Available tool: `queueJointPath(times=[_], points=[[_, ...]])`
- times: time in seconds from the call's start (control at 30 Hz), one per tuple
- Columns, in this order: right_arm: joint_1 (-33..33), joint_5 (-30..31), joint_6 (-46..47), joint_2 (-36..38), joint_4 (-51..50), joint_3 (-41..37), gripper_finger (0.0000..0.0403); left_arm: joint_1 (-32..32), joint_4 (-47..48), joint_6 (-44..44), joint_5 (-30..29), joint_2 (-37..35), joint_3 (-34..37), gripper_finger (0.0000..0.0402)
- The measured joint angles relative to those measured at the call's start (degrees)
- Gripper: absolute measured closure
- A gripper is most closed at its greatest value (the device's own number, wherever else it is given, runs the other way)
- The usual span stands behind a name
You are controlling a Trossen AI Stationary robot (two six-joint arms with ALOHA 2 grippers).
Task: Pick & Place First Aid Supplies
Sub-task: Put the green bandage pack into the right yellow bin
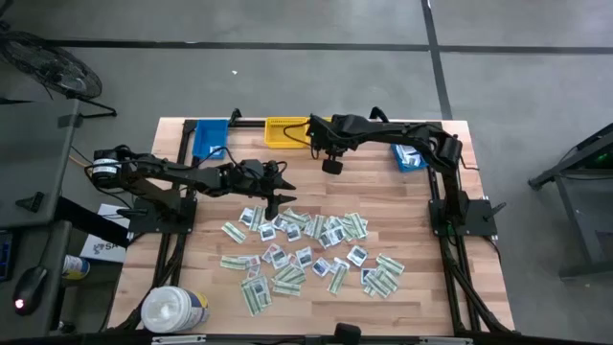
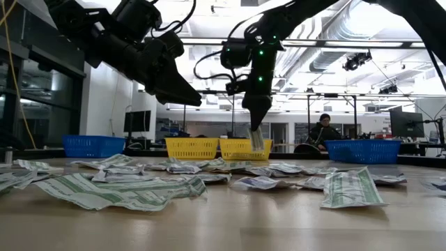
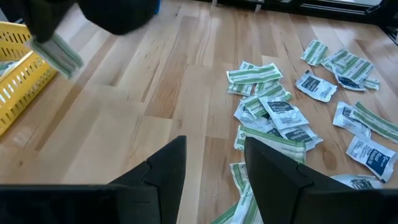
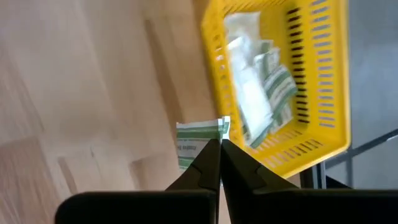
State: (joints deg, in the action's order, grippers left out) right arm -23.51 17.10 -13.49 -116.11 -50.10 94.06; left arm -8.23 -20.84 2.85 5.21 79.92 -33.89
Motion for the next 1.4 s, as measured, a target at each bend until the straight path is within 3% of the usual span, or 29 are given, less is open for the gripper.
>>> queueJointPath(times=[0.43,0.93,1.1,1.23,1.4], points=[[-6.02,-4.04,14.87,5.31,13.63,-0.88,0.0403,0.0,-0.02,-0.15,-0.01,-0.02,-0.02,0.0239],[-12.22,-9.44,31.85,5.22,35.33,-17.22,0.0403,0.0,-0.02,0.51,0.7,-0.01,-0.02,0.0239],[-12.28,-11.09,34.13,5.16,38.22,-19.75,0.04,0.0,-0.02,0.63,0.74,-0.01,-0.02,0.0239],[-12.3,-11.77,34.07,5.16,37.09,-20.09,0.0376,0.0,-0.02,0.63,0.83,0.0,-0.02,0.0239],[-12.3,-13.21,33.95,5.85,37.95,-20.02,0.0317,-0.02,-0.02,0.66,1.85,-0.01,-0.02,0.0239]])
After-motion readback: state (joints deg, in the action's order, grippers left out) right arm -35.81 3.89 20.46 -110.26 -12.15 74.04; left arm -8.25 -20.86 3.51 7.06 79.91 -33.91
